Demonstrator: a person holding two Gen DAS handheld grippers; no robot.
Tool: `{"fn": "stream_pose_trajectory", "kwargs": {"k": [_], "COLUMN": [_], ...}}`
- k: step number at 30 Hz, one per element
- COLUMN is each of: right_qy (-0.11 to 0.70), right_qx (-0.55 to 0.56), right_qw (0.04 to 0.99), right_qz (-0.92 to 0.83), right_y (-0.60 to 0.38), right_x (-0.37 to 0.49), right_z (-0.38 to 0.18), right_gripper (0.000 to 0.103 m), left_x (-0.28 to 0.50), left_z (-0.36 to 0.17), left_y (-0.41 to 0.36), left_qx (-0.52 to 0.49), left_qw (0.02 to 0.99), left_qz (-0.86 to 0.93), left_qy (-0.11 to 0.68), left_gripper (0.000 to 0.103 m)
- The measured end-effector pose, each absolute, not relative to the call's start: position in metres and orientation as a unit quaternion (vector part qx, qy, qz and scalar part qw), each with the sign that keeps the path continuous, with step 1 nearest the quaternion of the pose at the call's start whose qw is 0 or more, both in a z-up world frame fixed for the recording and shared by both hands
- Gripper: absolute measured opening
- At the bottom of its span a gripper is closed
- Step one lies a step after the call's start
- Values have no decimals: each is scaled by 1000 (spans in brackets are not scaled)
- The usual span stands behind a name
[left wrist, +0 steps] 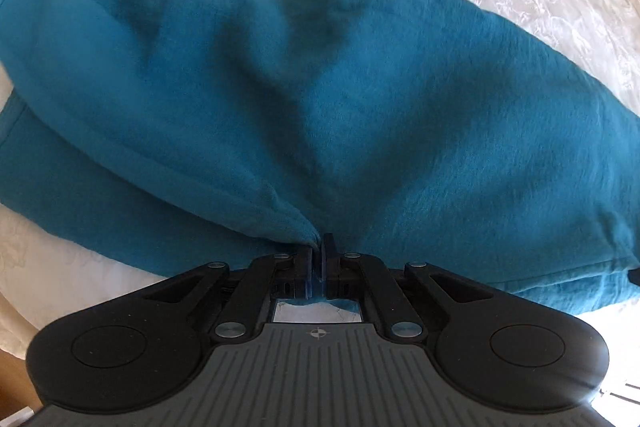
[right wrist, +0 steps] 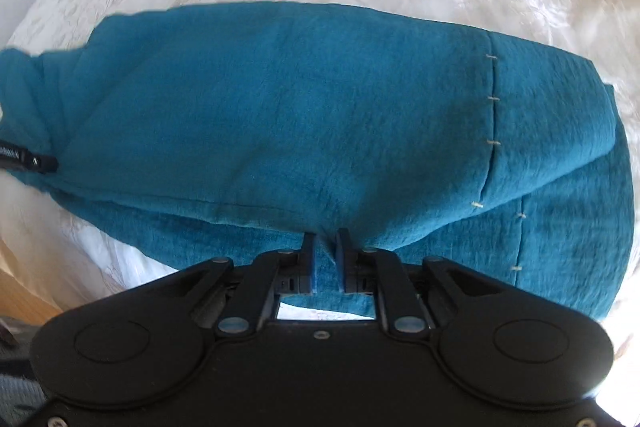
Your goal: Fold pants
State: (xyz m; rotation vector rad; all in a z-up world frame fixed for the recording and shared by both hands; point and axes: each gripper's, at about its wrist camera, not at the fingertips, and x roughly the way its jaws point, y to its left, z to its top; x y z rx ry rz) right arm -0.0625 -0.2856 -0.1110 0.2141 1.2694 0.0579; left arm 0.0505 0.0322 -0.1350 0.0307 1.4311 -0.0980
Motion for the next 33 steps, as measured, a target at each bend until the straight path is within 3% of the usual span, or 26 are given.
{"fn": "stream_pose_trajectory", "kwargs": {"k": [1, 4, 5, 18, 20, 24, 27, 33], "right_qy": [581, 545, 531, 485, 505, 463, 435, 471], "right_qx": [126, 193, 206, 401, 402, 328, 309, 330], "right_qw": [804, 816, 821, 756, 743, 822, 843, 806], "right_qz": [18, -17, -37, -181, -179, -57, -66, -138], "right_y": [-293, -321, -331, -453, -452, -424, -421, -463], "right_x": [-65, -74, -81, -69, -49, -10, -7, -41], "right_z": [-106, -89, -85, -132, -135, -87, -65, -99], "right_gripper": [24, 44, 46, 46, 28, 27, 49, 51], "left_x": [51, 56, 58, 59, 51, 47, 46, 47], "left_z": [-138, -139, -138, -131, -126, -126, -128, -134], "left_y": [30, 25, 25, 12, 11, 11, 6, 11], "left_qx": [19, 32, 30, 23, 18, 10, 6, 2], "left_qw": [754, 759, 759, 773, 775, 777, 776, 776], "left_qz": [-46, -42, -39, 32, 39, 51, 59, 68], "left_qy": [655, 649, 649, 633, 630, 628, 628, 627], "left_gripper": [4, 4, 4, 4, 4, 4, 4, 4]}}
